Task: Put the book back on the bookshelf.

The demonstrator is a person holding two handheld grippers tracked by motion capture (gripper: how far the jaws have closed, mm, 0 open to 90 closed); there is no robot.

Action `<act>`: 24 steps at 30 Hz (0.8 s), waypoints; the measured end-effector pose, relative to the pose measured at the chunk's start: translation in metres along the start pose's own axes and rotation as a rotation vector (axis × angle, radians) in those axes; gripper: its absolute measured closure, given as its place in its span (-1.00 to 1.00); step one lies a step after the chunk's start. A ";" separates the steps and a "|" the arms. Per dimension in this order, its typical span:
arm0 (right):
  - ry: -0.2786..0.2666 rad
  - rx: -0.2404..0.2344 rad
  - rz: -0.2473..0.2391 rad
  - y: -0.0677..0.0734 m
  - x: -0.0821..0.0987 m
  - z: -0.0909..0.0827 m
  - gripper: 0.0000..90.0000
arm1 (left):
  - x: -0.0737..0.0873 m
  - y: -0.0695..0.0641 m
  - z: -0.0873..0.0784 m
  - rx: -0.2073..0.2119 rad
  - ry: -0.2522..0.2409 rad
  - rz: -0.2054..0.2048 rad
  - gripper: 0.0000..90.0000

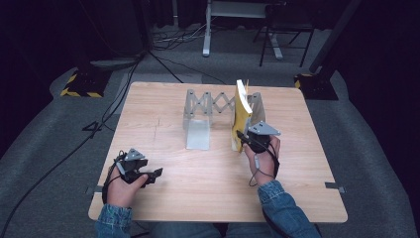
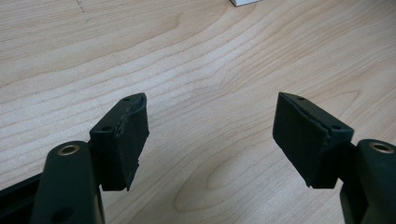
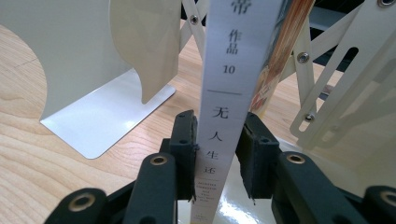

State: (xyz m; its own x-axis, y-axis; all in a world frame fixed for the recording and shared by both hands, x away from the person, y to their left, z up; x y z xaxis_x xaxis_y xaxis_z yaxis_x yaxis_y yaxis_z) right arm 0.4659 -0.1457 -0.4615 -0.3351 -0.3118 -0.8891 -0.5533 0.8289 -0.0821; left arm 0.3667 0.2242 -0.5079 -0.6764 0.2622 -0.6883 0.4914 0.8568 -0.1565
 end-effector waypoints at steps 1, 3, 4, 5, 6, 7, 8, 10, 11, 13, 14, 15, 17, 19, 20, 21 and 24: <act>0.002 0.003 0.000 -0.001 0.000 0.001 0.54 | 0.000 0.000 0.000 0.002 0.000 -0.003 -0.39; 0.003 0.005 -0.003 0.000 0.000 0.001 0.54 | 0.001 0.001 -0.002 -0.002 -0.001 -0.001 -0.39; 0.004 0.007 -0.006 0.000 0.000 0.001 0.54 | 0.002 0.001 -0.002 -0.003 -0.003 -0.005 -0.39; 0.005 0.007 -0.008 0.000 -0.001 0.001 0.53 | 0.002 0.001 -0.002 -0.003 -0.003 -0.005 -0.39; 0.005 0.007 -0.008 0.000 -0.001 0.001 0.53 | 0.002 0.001 -0.002 -0.005 -0.005 -0.010 -0.39; 0.007 0.008 -0.010 0.000 -0.001 0.001 0.51 | 0.003 0.002 -0.003 -0.006 -0.005 -0.008 -0.39; 0.008 0.010 -0.012 0.000 -0.001 0.001 0.48 | 0.003 0.002 -0.003 -0.006 -0.005 -0.008 -0.39; 0.006 0.014 -0.018 0.000 -0.001 0.000 0.41 | 0.004 0.002 -0.004 -0.005 -0.008 -0.014 -0.39; 0.006 0.014 -0.018 0.000 -0.001 0.000 0.41 | 0.004 0.002 -0.004 -0.005 -0.008 -0.014 -0.39; -0.009 0.015 -0.015 0.000 -0.002 -0.002 0.28 | 0.004 0.002 -0.006 -0.008 -0.007 -0.011 -0.39; -0.009 0.015 -0.015 0.000 -0.002 -0.002 0.28 | 0.004 0.002 -0.006 -0.008 -0.007 -0.011 -0.39; -0.015 0.014 -0.014 0.000 -0.003 -0.004 0.20 | 0.005 0.002 -0.006 -0.008 -0.005 -0.013 -0.39; -0.035 0.016 -0.010 0.000 -0.007 -0.009 -0.02 | 0.005 0.003 -0.006 -0.009 -0.007 -0.012 -0.39; -0.041 0.017 -0.011 0.000 -0.008 -0.010 -0.06 | 0.005 0.003 -0.007 -0.009 -0.007 -0.013 -0.39; -0.046 0.020 -0.010 -0.001 -0.010 -0.012 -0.12 | 0.006 0.003 -0.007 -0.008 -0.005 -0.011 -0.39; -0.052 0.023 -0.009 -0.002 -0.012 -0.015 -0.16 | 0.006 0.003 -0.007 -0.009 -0.006 -0.011 -0.39; -0.071 0.009 -0.001 -0.003 -0.016 -0.022 -0.25 | 0.006 0.004 -0.008 -0.010 -0.006 -0.011 -0.40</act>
State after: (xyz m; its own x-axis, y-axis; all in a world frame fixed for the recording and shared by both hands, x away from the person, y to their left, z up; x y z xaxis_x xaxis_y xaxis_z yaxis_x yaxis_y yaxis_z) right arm 0.4561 -0.1537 -0.4375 -0.2794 -0.2792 -0.9187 -0.5470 0.8326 -0.0867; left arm 0.3602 0.2321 -0.5072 -0.6785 0.2501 -0.6907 0.4784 0.8640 -0.1571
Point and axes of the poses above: each handheld gripper's, and its own axes: z roughly forward along the jaws, x roughly out of its underside, y roughly to its left, the point moved 4 cm from there along z, roughly forward along the jaws, and after that the axes turned 2 degrees about -x, right-handed, at the moved point
